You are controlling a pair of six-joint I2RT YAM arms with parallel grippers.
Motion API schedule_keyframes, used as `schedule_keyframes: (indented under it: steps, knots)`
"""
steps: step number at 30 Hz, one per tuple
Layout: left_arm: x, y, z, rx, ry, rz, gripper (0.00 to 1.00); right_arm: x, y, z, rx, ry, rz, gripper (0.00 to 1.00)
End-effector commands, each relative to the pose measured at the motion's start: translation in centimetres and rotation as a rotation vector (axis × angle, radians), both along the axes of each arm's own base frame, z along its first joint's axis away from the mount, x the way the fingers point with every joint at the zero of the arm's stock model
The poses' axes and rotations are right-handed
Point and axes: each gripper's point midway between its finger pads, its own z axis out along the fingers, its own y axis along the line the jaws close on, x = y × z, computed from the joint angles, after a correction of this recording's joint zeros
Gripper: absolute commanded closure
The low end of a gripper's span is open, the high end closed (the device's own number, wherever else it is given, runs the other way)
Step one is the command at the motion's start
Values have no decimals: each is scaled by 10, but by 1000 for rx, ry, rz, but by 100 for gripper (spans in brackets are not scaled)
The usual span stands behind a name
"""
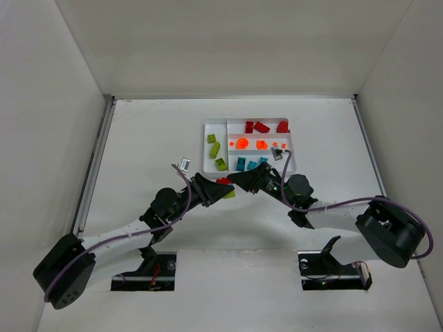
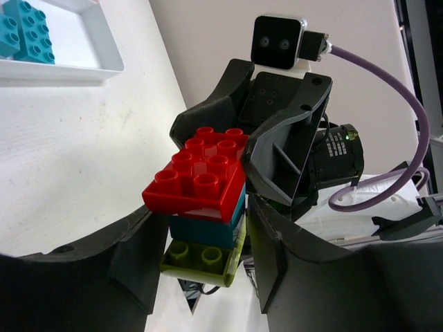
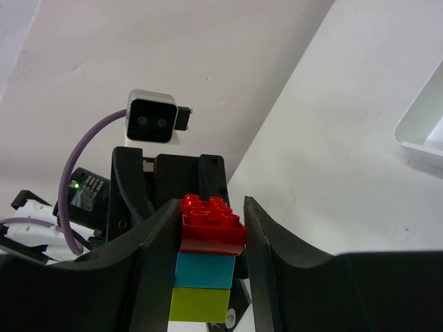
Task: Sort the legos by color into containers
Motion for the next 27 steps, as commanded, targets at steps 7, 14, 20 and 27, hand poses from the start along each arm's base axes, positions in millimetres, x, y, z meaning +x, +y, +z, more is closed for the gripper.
schedule_keyframes:
  steps: [7, 14, 20, 27]
  knots:
    - [-4, -5, 18, -51, -62, -17, 73, -5, 2, 31, 82, -70, 22, 65]
    - [-11, -10, 14, -35, -65, -48, 78, 2, -7, 53, 121, -100, -7, 66]
    - [-18, -17, 3, -4, -55, -79, 79, 23, -16, 77, 84, -142, -66, 67]
    - [-20, -18, -3, 20, -63, -93, 79, 55, -26, 92, 19, -175, -155, 67]
